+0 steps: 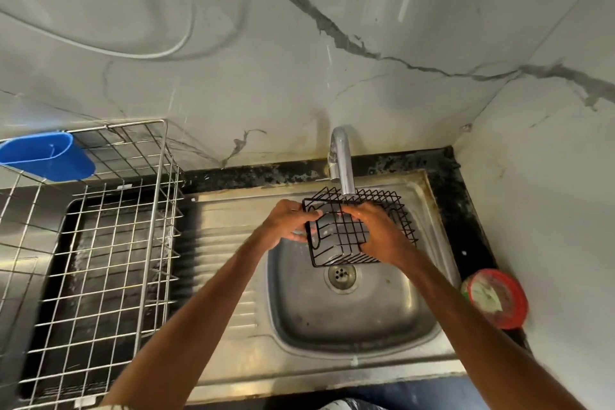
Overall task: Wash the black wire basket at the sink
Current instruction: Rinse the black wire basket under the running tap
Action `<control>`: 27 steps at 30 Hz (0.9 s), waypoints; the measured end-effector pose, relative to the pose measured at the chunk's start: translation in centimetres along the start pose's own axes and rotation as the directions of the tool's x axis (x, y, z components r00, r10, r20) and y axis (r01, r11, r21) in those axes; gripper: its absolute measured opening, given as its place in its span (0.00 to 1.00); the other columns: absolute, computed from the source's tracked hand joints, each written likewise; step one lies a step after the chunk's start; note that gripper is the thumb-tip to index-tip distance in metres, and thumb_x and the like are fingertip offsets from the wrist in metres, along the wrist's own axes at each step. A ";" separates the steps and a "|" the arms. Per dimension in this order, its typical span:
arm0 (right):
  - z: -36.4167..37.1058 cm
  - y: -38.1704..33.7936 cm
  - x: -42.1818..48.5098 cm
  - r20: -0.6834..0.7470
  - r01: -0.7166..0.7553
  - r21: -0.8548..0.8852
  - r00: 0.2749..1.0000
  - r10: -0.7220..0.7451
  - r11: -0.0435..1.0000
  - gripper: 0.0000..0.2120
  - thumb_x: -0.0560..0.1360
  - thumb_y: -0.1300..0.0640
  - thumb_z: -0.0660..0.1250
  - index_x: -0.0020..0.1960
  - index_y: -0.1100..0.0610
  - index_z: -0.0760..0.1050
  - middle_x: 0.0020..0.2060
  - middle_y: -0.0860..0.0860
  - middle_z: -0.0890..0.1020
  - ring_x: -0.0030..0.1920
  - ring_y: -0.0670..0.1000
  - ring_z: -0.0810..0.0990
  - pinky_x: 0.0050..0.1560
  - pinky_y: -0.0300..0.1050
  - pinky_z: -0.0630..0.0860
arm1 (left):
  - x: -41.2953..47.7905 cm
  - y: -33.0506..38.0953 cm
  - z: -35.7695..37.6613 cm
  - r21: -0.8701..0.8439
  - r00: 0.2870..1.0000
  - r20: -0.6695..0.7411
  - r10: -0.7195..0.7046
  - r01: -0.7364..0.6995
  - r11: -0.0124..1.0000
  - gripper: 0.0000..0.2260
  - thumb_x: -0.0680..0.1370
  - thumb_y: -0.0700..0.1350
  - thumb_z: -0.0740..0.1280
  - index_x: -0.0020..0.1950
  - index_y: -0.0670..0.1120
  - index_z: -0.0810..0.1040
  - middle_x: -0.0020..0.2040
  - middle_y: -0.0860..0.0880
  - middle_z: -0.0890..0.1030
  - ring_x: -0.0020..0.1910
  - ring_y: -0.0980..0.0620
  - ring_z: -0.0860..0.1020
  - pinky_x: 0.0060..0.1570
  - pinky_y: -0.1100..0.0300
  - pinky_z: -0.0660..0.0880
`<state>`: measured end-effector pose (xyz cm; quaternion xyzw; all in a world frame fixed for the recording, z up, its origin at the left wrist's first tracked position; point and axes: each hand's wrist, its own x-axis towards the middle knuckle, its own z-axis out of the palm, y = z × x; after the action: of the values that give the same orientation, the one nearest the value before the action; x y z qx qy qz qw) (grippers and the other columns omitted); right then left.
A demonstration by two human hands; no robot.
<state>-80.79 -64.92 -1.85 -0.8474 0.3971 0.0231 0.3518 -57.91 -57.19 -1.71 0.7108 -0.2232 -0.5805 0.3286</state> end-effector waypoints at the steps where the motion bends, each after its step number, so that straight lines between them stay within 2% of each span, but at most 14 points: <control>1: 0.2 0.0 -0.1 0.002 -0.006 -0.001 1.000 0.006 1.000 0.45 0.68 0.73 0.73 0.77 0.43 0.65 0.61 0.46 0.69 0.61 0.48 0.71 0.54 0.39 0.76 | 0.2 -0.3 0.3 0.008 0.999 -0.004 -0.040 0.040 0.999 0.17 0.76 0.47 0.77 0.58 0.37 0.82 0.49 0.38 0.87 0.43 0.42 0.88 0.49 0.42 0.85; 5: 1.2 -0.9 -0.4 -0.019 0.000 -0.049 1.000 -0.001 0.999 0.45 0.68 0.74 0.72 0.77 0.43 0.65 0.62 0.46 0.68 0.61 0.48 0.70 0.56 0.42 0.78 | 0.4 -1.1 1.9 0.051 0.973 -0.004 -0.232 0.232 0.971 0.17 0.82 0.52 0.70 0.64 0.42 0.77 0.52 0.35 0.84 0.46 0.36 0.86 0.50 0.39 0.84; 9: 1.8 -2.1 -0.9 -0.025 0.028 -0.147 0.999 -0.032 0.989 0.44 0.70 0.72 0.71 0.78 0.44 0.63 0.67 0.48 0.68 0.67 0.50 0.67 0.62 0.47 0.77 | 0.5 -1.7 2.4 0.166 0.948 0.043 -0.316 0.305 0.938 0.14 0.86 0.42 0.58 0.68 0.36 0.73 0.63 0.28 0.78 0.56 0.30 0.83 0.58 0.37 0.80; 10: 1.9 -2.3 -1.0 -0.024 0.034 -0.169 0.999 -0.039 0.985 0.43 0.70 0.71 0.72 0.79 0.45 0.62 0.69 0.48 0.68 0.68 0.50 0.66 0.68 0.48 0.74 | 0.5 -1.8 2.3 0.184 0.947 0.037 -0.319 0.307 0.934 0.14 0.86 0.40 0.57 0.69 0.35 0.72 0.65 0.28 0.77 0.56 0.30 0.83 0.58 0.38 0.81; 12: 2.0 -2.3 -1.2 0.013 0.078 -0.189 0.997 -0.077 0.979 0.44 0.72 0.68 0.73 0.79 0.45 0.59 0.73 0.48 0.66 0.73 0.51 0.63 0.77 0.47 0.60 | 0.6 -1.9 2.1 0.201 0.951 0.020 -0.309 0.299 0.933 0.13 0.85 0.38 0.56 0.67 0.35 0.72 0.67 0.28 0.75 0.55 0.30 0.84 0.58 0.38 0.81; 13: 1.9 -2.1 -1.4 0.054 0.102 -0.150 0.994 -0.095 0.983 0.44 0.72 0.67 0.73 0.80 0.44 0.57 0.75 0.48 0.64 0.76 0.51 0.62 0.77 0.44 0.54 | 0.4 -1.8 2.0 0.209 0.954 0.013 -0.299 0.290 0.934 0.11 0.85 0.37 0.55 0.64 0.35 0.71 0.66 0.29 0.76 0.53 0.31 0.84 0.58 0.39 0.81; 14: 1.5 -1.9 -1.6 0.089 0.106 -0.068 0.991 -0.100 0.992 0.44 0.73 0.66 0.73 0.80 0.43 0.56 0.77 0.47 0.62 0.77 0.51 0.60 0.76 0.44 0.54 | 0.4 -1.7 1.9 0.209 0.957 0.005 -0.292 0.284 0.936 0.09 0.85 0.36 0.55 0.63 0.36 0.71 0.64 0.29 0.77 0.52 0.31 0.85 0.56 0.39 0.82; 16: 0.6 -1.3 -2.0 0.089 0.073 0.078 0.993 -0.080 0.994 0.41 0.76 0.63 0.72 0.80 0.42 0.56 0.79 0.45 0.61 0.78 0.49 0.60 0.77 0.48 0.59 | 0.4 -1.3 1.5 0.212 0.963 -0.018 -0.269 0.267 0.940 0.10 0.83 0.33 0.56 0.63 0.35 0.70 0.61 0.30 0.79 0.44 0.34 0.86 0.48 0.43 0.84; 18: -0.2 -1.1 -2.1 -0.019 0.042 0.024 0.999 -0.041 0.999 0.33 0.81 0.56 0.67 0.81 0.46 0.57 0.81 0.45 0.57 0.80 0.49 0.55 0.79 0.55 0.57 | 0.2 -0.8 1.3 0.215 0.970 -0.028 -0.240 0.240 0.947 0.12 0.82 0.33 0.57 0.65 0.36 0.70 0.56 0.32 0.82 0.36 0.38 0.87 0.40 0.46 0.85; 19: -0.2 -1.3 -1.9 -0.061 0.030 -0.025 0.998 -0.032 0.999 0.31 0.83 0.51 0.62 0.82 0.49 0.54 0.82 0.46 0.51 0.82 0.49 0.49 0.80 0.56 0.52 | 0.1 -0.4 1.4 0.211 0.972 -0.032 -0.232 0.233 0.949 0.11 0.82 0.33 0.57 0.64 0.36 0.71 0.53 0.32 0.83 0.34 0.41 0.86 0.40 0.46 0.85; 21: 0.7 -2.5 -1.3 -0.027 0.019 -0.072 0.999 -0.021 0.997 0.34 0.85 0.41 0.52 0.83 0.51 0.40 0.81 0.47 0.38 0.81 0.48 0.36 0.80 0.54 0.40 | 0.2 0.1 1.7 0.227 0.975 -0.021 -0.223 0.222 0.948 0.09 0.83 0.35 0.57 0.61 0.36 0.73 0.51 0.34 0.84 0.33 0.43 0.86 0.42 0.45 0.85; 23: 2.8 -4.3 -0.6 -0.003 0.079 -0.139 0.997 -0.081 0.987 0.35 0.83 0.36 0.42 0.81 0.53 0.32 0.80 0.50 0.31 0.79 0.51 0.30 0.80 0.56 0.36 | 0.0 0.7 2.4 0.221 0.979 -0.008 -0.205 0.201 0.954 0.11 0.85 0.39 0.58 0.62 0.35 0.75 0.50 0.34 0.85 0.37 0.42 0.87 0.44 0.44 0.85; 26: 5.1 -6.2 -0.3 0.006 0.219 -0.220 0.975 -0.223 0.951 0.37 0.81 0.35 0.33 0.82 0.57 0.35 0.81 0.53 0.35 0.80 0.50 0.31 0.81 0.53 0.37 | 0.0 1.1 3.2 0.254 0.995 -0.007 -0.104 0.103 0.962 0.13 0.86 0.42 0.60 0.65 0.38 0.78 0.58 0.36 0.84 0.49 0.43 0.85 0.54 0.45 0.83; 27: 4.8 -6.1 -0.2 0.018 0.223 -0.207 0.974 -0.225 0.952 0.38 0.80 0.34 0.31 0.82 0.56 0.35 0.81 0.53 0.35 0.80 0.49 0.32 0.81 0.53 0.38 | -0.2 1.1 3.2 0.261 0.994 -0.014 -0.104 0.104 0.960 0.12 0.86 0.42 0.61 0.65 0.39 0.78 0.58 0.36 0.83 0.50 0.41 0.86 0.53 0.46 0.83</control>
<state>-75.57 -59.17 -1.87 -0.9191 0.2949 0.0220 0.2604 -61.01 -58.45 -1.14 0.7588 -0.2602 -0.5623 0.2009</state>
